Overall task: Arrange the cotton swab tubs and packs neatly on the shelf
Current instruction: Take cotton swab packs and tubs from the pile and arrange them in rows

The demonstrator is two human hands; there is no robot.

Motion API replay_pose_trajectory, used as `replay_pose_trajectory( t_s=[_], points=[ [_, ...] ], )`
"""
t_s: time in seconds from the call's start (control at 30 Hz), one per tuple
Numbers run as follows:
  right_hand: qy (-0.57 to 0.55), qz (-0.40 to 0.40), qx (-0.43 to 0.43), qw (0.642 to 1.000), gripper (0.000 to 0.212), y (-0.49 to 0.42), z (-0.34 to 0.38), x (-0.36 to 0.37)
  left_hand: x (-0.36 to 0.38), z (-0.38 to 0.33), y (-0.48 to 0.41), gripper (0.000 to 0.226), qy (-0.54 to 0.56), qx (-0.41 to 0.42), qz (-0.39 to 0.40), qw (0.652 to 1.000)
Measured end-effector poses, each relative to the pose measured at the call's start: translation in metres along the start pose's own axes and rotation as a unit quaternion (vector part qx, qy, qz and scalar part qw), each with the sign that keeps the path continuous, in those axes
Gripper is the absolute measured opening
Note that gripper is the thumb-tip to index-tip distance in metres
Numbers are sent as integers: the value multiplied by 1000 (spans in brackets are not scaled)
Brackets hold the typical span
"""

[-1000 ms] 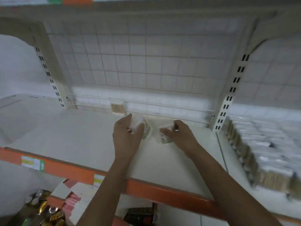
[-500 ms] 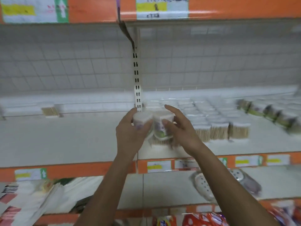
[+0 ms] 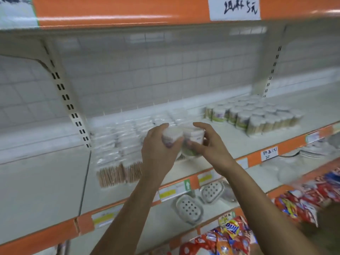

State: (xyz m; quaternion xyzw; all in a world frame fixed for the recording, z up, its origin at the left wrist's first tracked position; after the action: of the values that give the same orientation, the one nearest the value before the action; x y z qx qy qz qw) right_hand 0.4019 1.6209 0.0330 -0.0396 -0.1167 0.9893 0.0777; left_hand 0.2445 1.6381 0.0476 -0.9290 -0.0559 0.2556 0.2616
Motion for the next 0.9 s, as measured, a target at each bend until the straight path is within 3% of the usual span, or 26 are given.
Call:
replay_pose_trajectory(
  t_s=[0.37,0.63,0.8,0.9],
  points=[
    [47,-103,30,993,49,-64,-10,-111,119,-47,-54,47,7,74,62,995],
    [95,-60,26,993,49,-124,-33,-178,192,-60,-78,43,-58,58,54,995],
    [221,7,-11,975,63,-171,-37,-214,234,-63,-80,49,-144,-9,92,985],
    [295,68,-34,952,61,-191,-38,-223,253,-61,-73,50,-165,-49,129,977]
  ],
)
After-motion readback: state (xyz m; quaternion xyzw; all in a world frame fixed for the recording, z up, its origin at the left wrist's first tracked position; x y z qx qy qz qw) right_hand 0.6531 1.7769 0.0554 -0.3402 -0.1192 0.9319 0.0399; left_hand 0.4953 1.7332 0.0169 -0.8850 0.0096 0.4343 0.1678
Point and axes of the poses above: each hand's wrist, its own y-axis away from the middle knuckle, its own x-axis out of the palm, z = x × y, the point moved 2 cm from there along -y, towards the middle knuckle, and after that the axes turned 2 degrees about x, right-handed, at the moved point
